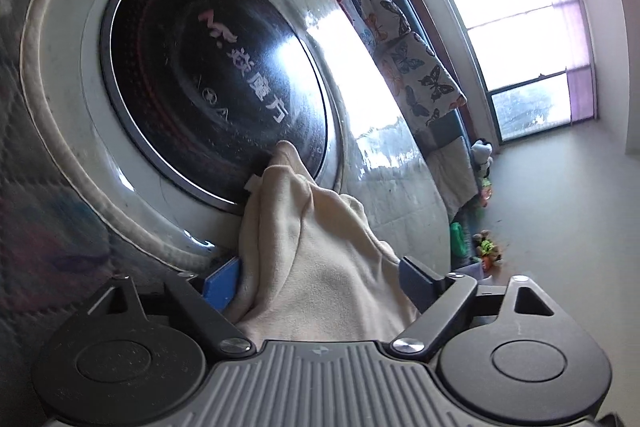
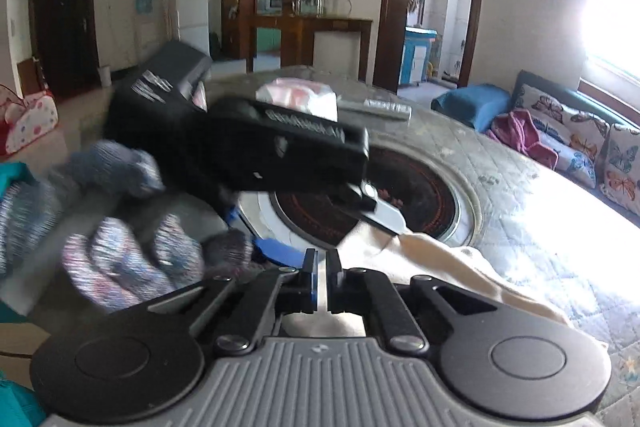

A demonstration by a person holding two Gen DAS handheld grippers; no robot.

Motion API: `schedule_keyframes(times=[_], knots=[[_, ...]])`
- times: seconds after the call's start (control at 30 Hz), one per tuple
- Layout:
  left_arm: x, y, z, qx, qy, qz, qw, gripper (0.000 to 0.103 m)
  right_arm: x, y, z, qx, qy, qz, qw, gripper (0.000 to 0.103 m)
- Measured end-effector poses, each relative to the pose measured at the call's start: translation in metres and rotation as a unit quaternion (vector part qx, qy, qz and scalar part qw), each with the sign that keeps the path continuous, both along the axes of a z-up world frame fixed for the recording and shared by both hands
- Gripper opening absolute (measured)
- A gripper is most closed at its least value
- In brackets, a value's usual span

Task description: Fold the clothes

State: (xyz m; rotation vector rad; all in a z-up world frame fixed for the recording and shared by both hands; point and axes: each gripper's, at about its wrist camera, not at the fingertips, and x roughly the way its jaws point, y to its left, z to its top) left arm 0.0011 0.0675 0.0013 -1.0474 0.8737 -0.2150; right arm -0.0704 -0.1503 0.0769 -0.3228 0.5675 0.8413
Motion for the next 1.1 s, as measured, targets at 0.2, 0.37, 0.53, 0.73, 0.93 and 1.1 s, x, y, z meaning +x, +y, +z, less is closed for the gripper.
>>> schedule_keyframes(times=[0.2, 0.37, 0.53, 0.73, 0.93, 1.1], knots=[[0.001, 0.011, -0.009, -0.025, 0.016, 0.018, 0.9994, 0.064, -0.004, -0.002, -0.009, -0.031, -0.012, 0.003, 0.999, 0.009], [0.0, 0.015, -0.006, -0.013, 0.017, 0.017, 0.9996, 0.064, -0.012, 0.01, -0.025, -0.072, -0.046, 0.025, 0.996, 0.051], [0.0, 0.014, -0.003, -0.016, 0.016, 0.012, 0.9997, 0.064, -0.013, 0.03, -0.042, -0.109, -0.064, 0.036, 0.991, 0.05], [-0.003, 0.02, -0.002, -0.025, 0.014, 0.014, 0.9995, 0.066, -0.007, 0.024, -0.037, -0.079, -0.053, 0.008, 0.995, 0.016], [0.001, 0.015, -0.003, -0.05, 0.011, 0.013, 0.9986, 0.079, 0.002, -0.002, -0.012, -0.016, -0.028, -0.02, 0.999, 0.014], [0.009, 0.007, -0.008, -0.072, 0.008, -0.001, 0.9974, 0.073, -0.011, -0.007, -0.001, -0.011, -0.022, -0.009, 1.0, 0.013]])
